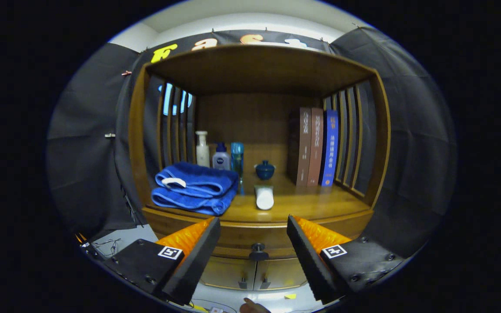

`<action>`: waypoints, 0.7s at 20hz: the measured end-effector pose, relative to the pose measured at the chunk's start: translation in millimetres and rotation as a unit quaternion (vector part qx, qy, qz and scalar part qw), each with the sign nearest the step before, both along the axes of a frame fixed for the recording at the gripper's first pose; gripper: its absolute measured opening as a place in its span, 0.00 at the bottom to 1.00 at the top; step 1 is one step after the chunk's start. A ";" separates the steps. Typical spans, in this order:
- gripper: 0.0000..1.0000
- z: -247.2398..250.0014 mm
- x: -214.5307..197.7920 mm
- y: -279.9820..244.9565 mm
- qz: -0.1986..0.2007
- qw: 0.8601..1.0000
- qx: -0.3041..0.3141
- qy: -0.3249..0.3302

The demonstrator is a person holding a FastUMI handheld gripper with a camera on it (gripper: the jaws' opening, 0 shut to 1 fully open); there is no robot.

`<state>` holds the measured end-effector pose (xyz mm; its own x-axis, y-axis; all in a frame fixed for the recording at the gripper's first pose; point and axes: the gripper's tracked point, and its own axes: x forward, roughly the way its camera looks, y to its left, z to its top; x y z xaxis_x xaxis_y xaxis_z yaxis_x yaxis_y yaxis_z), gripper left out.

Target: Pull open the drawer, take out the items inside it, and place them on the countertop above the cabinet.

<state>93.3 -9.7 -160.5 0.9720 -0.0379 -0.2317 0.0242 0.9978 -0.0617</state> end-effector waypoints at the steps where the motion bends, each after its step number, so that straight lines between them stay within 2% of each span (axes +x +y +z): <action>1: 1.00 13.7 -7.2 2.6 0.003 1.000 -0.004 -0.011; 4: 1.00 44.7 -26.1 11.3 0.014 0.999 -0.003 -0.038; 14: 1.00 116.5 -76.2 7.6 0.006 0.997 -0.007 -0.075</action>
